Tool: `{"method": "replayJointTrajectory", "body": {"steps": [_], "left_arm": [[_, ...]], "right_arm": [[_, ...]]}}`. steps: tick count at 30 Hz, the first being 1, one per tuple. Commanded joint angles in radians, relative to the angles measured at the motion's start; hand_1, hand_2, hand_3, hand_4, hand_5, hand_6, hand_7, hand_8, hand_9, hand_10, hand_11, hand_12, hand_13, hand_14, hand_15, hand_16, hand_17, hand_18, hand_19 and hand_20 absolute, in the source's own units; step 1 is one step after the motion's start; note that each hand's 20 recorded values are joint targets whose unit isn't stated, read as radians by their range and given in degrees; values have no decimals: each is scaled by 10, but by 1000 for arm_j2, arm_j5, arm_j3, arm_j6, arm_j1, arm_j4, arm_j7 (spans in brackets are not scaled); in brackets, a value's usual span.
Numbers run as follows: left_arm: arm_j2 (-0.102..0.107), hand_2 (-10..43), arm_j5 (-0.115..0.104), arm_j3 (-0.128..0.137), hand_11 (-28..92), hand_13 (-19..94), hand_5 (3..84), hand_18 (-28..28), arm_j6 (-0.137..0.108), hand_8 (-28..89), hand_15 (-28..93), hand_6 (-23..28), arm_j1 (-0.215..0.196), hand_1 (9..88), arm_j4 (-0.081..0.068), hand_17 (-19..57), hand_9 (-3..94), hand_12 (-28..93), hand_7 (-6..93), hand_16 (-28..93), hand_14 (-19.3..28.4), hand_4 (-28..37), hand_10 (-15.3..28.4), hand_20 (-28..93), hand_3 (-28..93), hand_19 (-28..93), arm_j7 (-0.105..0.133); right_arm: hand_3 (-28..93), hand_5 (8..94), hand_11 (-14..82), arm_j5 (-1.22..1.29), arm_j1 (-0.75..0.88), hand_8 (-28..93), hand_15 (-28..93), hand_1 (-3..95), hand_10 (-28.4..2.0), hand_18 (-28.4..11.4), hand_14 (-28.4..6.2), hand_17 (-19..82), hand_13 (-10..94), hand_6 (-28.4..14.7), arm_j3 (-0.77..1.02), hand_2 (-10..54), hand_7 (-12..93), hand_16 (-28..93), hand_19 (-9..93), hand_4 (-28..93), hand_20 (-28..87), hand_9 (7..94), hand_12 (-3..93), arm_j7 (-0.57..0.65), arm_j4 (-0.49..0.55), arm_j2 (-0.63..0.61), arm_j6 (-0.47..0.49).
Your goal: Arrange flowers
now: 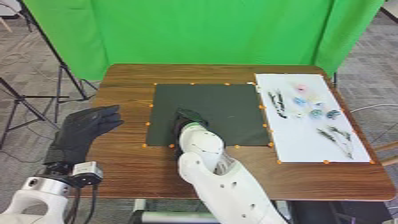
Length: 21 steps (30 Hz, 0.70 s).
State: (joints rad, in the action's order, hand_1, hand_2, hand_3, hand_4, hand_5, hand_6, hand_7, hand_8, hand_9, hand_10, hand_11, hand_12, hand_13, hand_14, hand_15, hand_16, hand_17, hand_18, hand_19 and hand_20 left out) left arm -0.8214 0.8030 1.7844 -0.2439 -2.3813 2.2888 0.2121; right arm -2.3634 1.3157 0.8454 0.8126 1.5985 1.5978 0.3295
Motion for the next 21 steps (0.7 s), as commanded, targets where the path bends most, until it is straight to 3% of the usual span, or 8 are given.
{"method": "replayJointTrajectory", "body": {"steps": [1,10,14,15,20,21], "left_arm": [[-7,68,-6,-14,365,272,491,214,10,-91,572,147,7,271,-6,-103,397,89,137,-121,275,-200,227,124,785,590,-10],[-22,69,-7,-7,366,273,491,214,19,-91,573,148,8,271,-10,-102,397,90,136,-122,276,-198,226,124,785,590,-23],[-33,70,-2,8,366,273,491,213,31,-91,574,148,0,271,-8,-102,397,90,136,-121,276,-197,226,124,784,590,-37],[-31,70,-4,6,367,273,491,213,37,-90,574,148,1,271,-15,-102,397,90,136,-121,276,-197,226,124,784,590,-31],[-48,70,-7,32,367,273,491,213,44,-91,574,148,-31,272,-5,-102,397,90,136,-122,276,-197,226,124,783,590,-41],[-23,71,-13,13,367,273,491,213,2,-91,574,148,-51,272,7,-102,397,89,135,-122,277,-197,226,124,783,590,-16]], "right_arm": [[715,813,469,8,8,209,735,499,-115,-255,-98,369,796,-22,3,-95,347,279,921,-225,-20,818,383,-3,12,25,-20],[722,806,517,82,2,184,742,407,-150,-260,-113,359,783,-39,-5,-95,324,275,918,-231,-44,801,298,22,34,15,-63],[743,809,518,76,-7,97,743,371,-155,-261,-116,357,780,-47,-24,-95,326,272,915,-229,-53,796,294,30,42,3,-79],[745,808,517,67,-14,64,743,367,-156,-262,-117,356,779,-48,-37,-93,334,271,914,-228,-54,795,292,30,39,-8,-97],[750,810,514,28,-41,-61,744,352,-161,-268,-124,352,772,-54,-71,-80,347,269,912,-219,-56,792,290,29,34,-45,-110],[749,809,514,13,-31,-63,744,352,-162,-269,-125,351,771,-55,-65,-79,347,269,912,-219,-56,790,290,7,54,-65,-107]]}}
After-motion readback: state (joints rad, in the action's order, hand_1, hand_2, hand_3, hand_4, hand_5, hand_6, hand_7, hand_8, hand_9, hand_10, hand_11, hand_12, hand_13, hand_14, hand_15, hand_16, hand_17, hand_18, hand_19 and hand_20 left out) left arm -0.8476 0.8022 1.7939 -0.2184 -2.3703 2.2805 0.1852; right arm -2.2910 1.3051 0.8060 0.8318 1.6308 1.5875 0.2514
